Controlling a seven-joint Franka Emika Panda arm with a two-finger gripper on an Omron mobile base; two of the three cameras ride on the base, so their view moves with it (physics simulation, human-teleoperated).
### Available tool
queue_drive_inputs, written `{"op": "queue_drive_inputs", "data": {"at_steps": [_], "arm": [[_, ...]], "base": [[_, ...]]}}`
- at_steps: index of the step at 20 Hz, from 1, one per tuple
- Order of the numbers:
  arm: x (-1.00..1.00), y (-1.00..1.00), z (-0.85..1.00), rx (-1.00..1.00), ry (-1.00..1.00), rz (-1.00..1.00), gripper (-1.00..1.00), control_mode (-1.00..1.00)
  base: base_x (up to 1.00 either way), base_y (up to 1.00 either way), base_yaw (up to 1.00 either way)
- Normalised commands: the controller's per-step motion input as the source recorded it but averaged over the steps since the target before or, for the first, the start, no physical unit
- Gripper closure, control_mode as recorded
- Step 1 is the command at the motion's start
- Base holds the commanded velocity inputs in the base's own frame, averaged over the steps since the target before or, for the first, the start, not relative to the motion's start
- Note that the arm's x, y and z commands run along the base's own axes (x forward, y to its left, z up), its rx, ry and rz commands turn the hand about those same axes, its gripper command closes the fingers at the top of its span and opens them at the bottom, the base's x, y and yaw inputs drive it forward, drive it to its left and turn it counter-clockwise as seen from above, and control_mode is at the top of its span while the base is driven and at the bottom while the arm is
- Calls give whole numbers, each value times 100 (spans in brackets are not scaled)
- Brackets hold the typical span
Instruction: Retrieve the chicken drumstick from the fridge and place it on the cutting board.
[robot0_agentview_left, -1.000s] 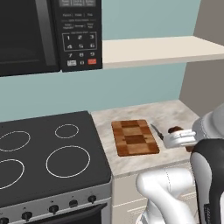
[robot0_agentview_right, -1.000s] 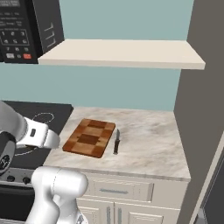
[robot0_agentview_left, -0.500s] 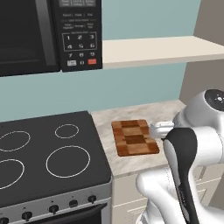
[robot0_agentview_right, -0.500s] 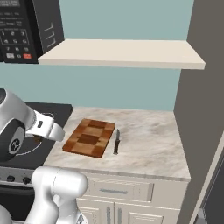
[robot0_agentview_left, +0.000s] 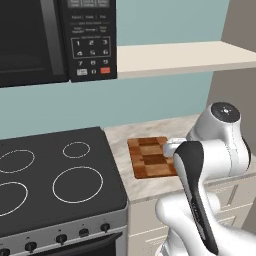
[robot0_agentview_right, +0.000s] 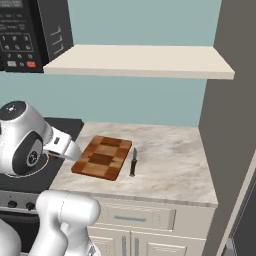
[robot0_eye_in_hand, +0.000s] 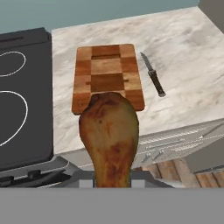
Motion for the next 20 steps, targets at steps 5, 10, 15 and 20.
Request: {"op": "queue_drive_inputs", "data": {"at_steps": [5,10,15,20], "arm": [[34,0,-51,0,0,-1,100,-100],[66,-1,-40,1,0,-2,100,-100],[70,-19,-11,11,2,0,100,-100],[82,-19,-12,6,11,-1,100,-100]], "base": [[0,0,0],[0,0,0],[0,0,0],[0,0,0]]}}
